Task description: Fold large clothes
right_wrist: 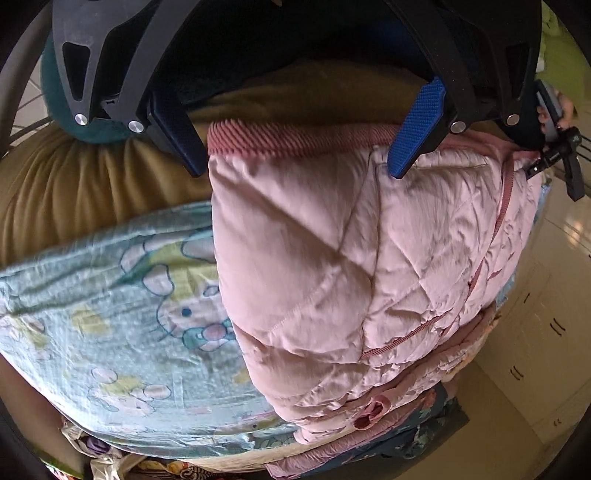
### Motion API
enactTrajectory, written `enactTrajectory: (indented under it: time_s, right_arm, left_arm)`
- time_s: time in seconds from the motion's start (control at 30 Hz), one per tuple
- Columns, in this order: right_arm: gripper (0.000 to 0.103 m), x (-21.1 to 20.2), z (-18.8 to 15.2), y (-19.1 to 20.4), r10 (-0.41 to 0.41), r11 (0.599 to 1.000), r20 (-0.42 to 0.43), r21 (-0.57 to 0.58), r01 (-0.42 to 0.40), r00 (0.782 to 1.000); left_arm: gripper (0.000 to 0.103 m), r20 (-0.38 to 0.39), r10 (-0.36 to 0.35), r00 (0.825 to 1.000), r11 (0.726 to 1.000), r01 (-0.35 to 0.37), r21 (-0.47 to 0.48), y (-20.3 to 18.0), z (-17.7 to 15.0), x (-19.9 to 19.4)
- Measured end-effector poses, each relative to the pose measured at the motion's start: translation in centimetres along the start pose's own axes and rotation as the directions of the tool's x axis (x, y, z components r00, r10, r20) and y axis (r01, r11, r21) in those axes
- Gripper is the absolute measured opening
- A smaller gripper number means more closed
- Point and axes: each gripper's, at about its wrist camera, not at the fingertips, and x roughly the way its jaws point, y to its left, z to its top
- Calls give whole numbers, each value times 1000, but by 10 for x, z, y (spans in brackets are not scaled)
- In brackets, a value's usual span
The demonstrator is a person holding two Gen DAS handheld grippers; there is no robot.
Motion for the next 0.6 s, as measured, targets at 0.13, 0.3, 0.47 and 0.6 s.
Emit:
enactTrajectory:
  time_s: [0.13, 0.3, 0.47, 0.6]
  right_arm:
    - [63, -4, 0, 7, 40, 999, -2, -18, -40, 999]
    - [31, -17, 6, 9, 88, 996, 51, -18, -88, 995]
    - [20, -30, 15, 20, 104, 994, 110, -58, -98, 988]
    - [17, -46, 23, 27, 134, 989, 176, -88, -120, 975]
  left_arm:
    - [78, 10, 6, 1000, 1000, -6, 8, -2, -2, -3]
    - [49, 47, 26, 999, 998, -28, 53, -12, -5, -14]
    - [19, 105, 56, 993, 992, -67, 103, -22, -2, -28]
    - [15, 141, 47, 989, 992, -63, 112, -27, 4, -39]
